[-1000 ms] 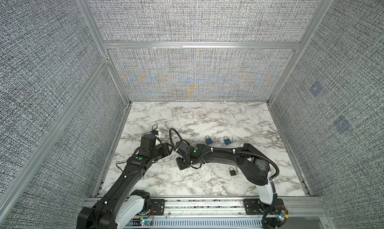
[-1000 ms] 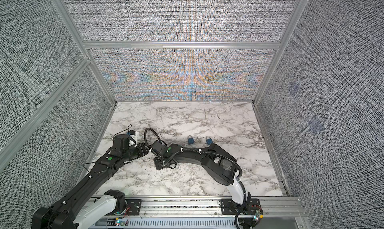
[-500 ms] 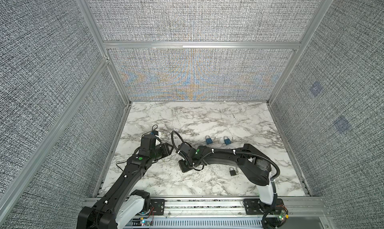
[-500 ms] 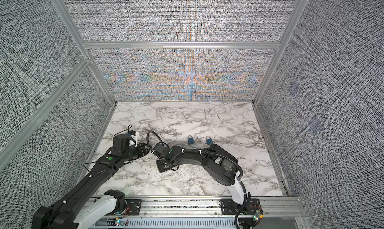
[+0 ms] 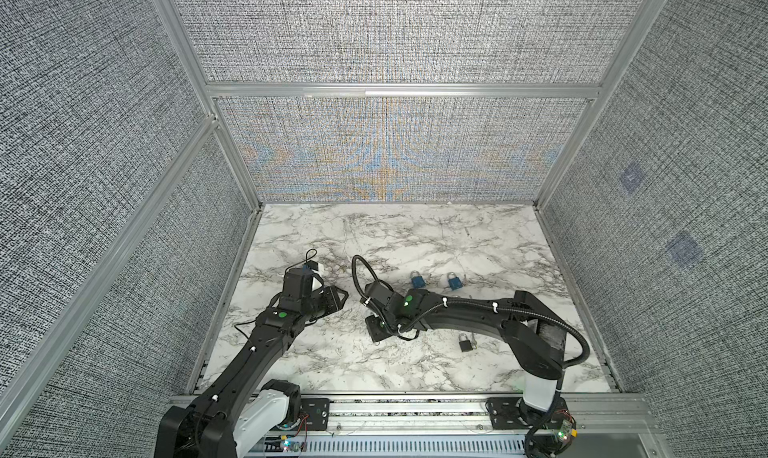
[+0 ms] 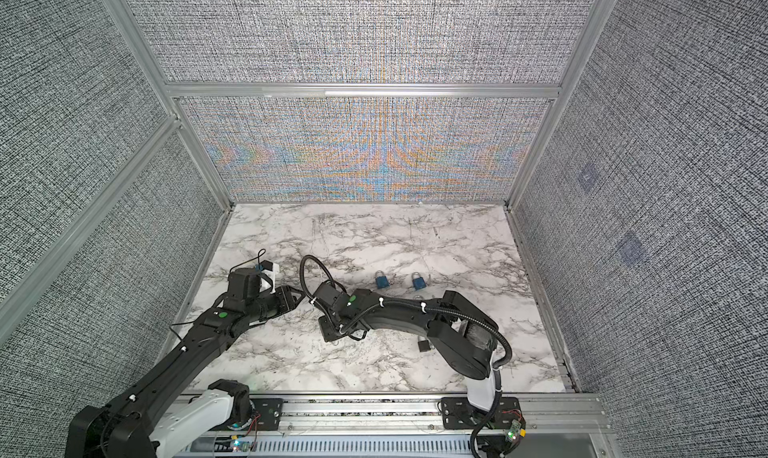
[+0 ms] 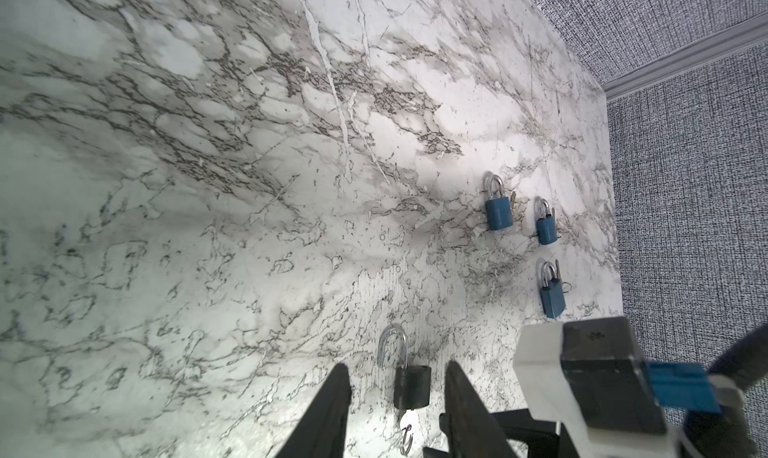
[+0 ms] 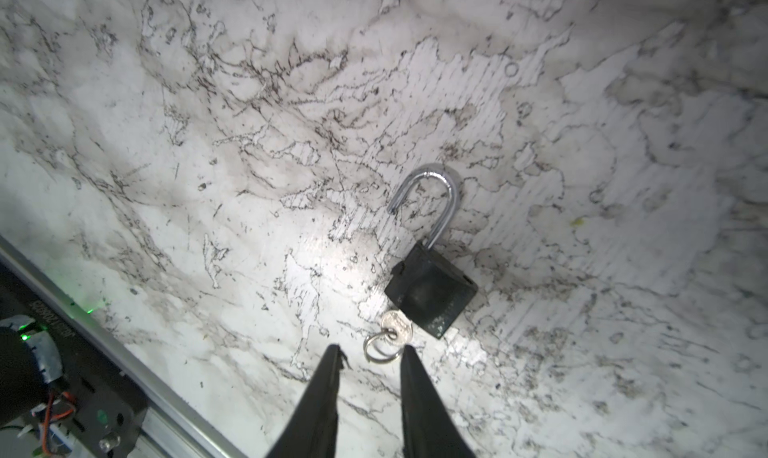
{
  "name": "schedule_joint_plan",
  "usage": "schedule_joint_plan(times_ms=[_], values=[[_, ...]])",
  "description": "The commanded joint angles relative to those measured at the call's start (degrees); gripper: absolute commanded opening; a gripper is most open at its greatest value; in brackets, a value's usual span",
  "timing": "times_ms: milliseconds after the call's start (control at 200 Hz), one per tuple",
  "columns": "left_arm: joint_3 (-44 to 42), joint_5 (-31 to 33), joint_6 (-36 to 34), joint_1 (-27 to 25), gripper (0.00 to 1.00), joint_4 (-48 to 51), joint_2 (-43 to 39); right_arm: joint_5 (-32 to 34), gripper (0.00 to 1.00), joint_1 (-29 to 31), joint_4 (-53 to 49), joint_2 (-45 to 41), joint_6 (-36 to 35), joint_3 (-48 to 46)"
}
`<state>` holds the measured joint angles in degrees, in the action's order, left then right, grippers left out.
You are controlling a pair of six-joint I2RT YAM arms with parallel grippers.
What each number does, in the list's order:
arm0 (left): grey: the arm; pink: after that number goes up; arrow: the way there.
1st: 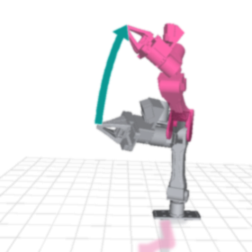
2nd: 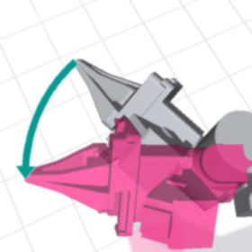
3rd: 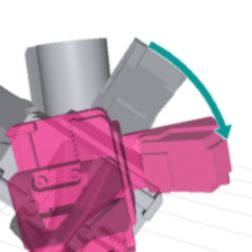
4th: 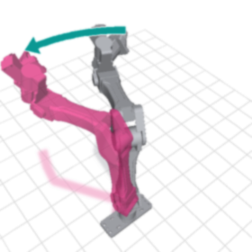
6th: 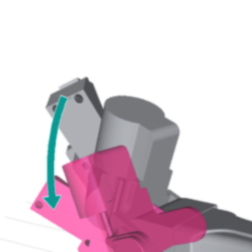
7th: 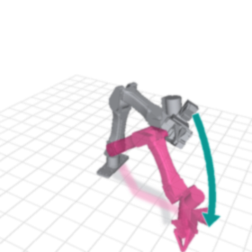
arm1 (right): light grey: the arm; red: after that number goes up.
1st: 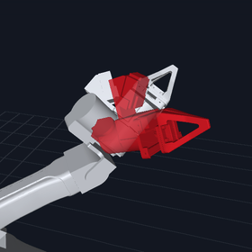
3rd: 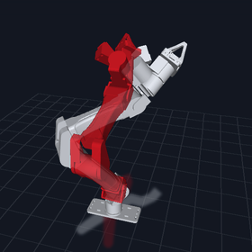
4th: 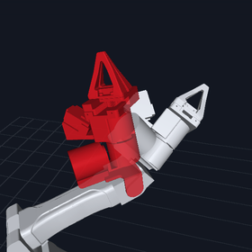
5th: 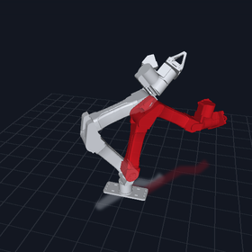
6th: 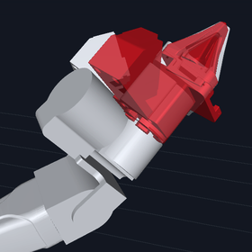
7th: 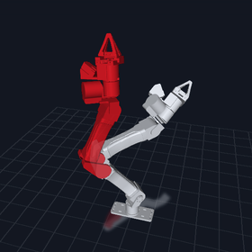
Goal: Lock with the key
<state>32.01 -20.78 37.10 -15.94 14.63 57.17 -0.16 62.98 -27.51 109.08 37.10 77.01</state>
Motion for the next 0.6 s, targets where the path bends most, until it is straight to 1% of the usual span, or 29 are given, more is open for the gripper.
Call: schedule_joint_plan(times_ms=[0,70,155,340,595], values=[[0.07,-0.83,-0.14,0.12,0.41,-1.31,0.04,2.54,0.46,-0.24,-2.77,1.70,0.71,1.36],[-0.10,-0.81,-0.36,0.14,0.40,-1.28,-0.02,3.57,0.51,-0.31,-3.10,2.56,1.71,1.90],[-0.32,-0.62,-0.54,0.12,0.40,-1.69,-0.19,4.82,0.53,-0.54,-3.81,3.99,2.68,2.55],[-0.46,-1.63,-0.76,0.12,0.40,-2.76,0.22,7.36,0.53,-0.49,-5.19,6.14,4.53,3.54],[-0.67,-2.01,-0.80,0.16,0.40,-3.03,-0.07,8.41,0.52,-0.41,-8.35,9.20,3.77,5.72]])
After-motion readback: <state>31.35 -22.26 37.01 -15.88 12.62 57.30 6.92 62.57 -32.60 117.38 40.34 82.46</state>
